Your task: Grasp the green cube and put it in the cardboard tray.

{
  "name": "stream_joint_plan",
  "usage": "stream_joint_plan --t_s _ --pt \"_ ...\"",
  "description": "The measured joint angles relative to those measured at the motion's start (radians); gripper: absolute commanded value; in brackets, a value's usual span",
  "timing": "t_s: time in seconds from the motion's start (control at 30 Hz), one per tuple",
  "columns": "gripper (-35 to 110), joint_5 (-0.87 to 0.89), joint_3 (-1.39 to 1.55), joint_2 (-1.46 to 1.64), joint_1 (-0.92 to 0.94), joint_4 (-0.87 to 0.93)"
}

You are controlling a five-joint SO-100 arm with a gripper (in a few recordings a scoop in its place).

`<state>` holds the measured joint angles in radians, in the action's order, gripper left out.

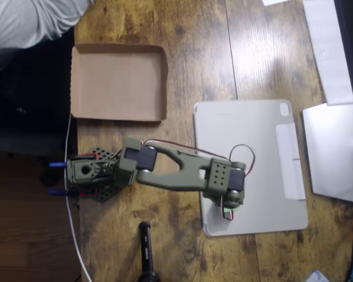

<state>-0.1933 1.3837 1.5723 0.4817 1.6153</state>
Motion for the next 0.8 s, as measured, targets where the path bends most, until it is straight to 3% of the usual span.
stream_joint_plan --t_s 0.17,0.4,0.8 --pt "14 -0.072 -0.147 -0.101 -0.023 0.095" --pt "20 -0.153 -0.351 -0.178 0.002 0.092" --pt "23 -0.268 -0.275 -0.178 0.071 0.057"
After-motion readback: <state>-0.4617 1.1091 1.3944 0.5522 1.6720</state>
